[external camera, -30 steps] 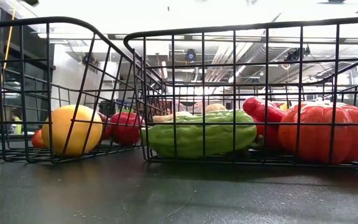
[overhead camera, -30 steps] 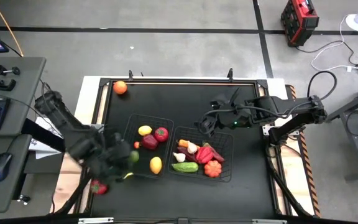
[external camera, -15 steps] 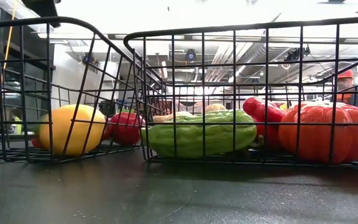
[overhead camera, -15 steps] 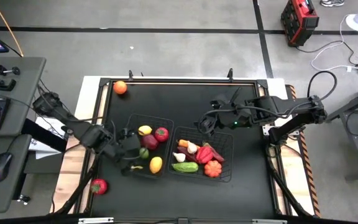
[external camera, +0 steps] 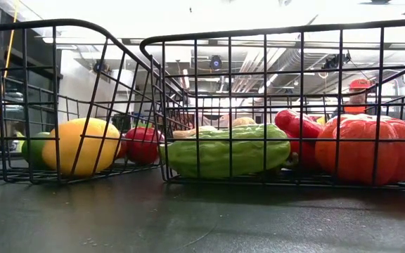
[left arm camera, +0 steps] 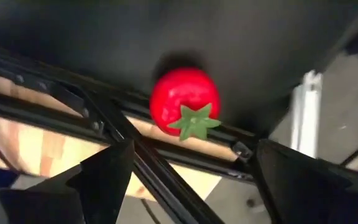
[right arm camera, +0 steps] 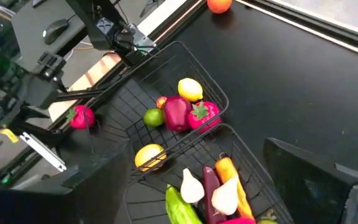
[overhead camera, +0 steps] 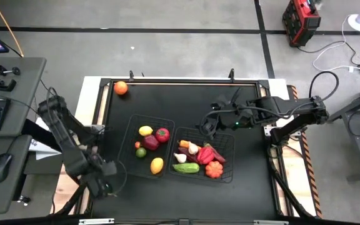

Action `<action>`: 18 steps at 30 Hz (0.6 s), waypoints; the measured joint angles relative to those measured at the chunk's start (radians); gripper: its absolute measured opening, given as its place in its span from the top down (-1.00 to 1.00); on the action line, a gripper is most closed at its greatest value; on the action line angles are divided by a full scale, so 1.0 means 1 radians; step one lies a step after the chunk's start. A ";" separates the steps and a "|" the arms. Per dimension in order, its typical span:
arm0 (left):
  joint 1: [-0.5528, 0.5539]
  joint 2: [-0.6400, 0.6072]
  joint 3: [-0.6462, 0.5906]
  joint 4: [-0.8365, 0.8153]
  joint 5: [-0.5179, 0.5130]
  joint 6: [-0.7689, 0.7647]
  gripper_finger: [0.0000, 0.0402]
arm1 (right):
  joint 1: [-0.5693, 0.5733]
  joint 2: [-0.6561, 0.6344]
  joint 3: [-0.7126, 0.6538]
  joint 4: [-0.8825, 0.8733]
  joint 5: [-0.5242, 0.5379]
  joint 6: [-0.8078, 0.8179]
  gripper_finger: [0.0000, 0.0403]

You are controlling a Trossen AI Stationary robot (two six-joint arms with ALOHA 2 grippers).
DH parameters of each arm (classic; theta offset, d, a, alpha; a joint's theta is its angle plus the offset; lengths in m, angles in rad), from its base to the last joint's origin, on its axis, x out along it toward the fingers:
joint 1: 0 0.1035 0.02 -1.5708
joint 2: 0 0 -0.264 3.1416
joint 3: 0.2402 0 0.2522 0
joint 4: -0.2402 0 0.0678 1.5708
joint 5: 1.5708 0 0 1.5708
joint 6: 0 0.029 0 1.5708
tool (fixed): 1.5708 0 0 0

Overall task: Sort produce into baskets
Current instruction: Put the red tomato into the left wire basket

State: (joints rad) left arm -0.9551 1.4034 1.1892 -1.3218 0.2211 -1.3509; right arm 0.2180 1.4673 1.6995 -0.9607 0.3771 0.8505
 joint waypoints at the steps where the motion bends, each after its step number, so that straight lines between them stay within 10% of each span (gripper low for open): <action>1: -0.007 0.025 -0.006 0.009 0.022 0.000 -0.63 | 0.000 0.000 0.000 0.000 0.000 -0.009 -0.76; 18: -0.022 0.285 -0.126 0.170 0.161 0.037 -0.63 | 0.000 0.000 0.000 0.000 -0.053 -0.126 -0.76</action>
State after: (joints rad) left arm -0.9771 1.6887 1.0630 -1.1517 0.3820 -1.3136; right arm 0.2180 1.4673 1.6993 -0.9607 0.3237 0.7241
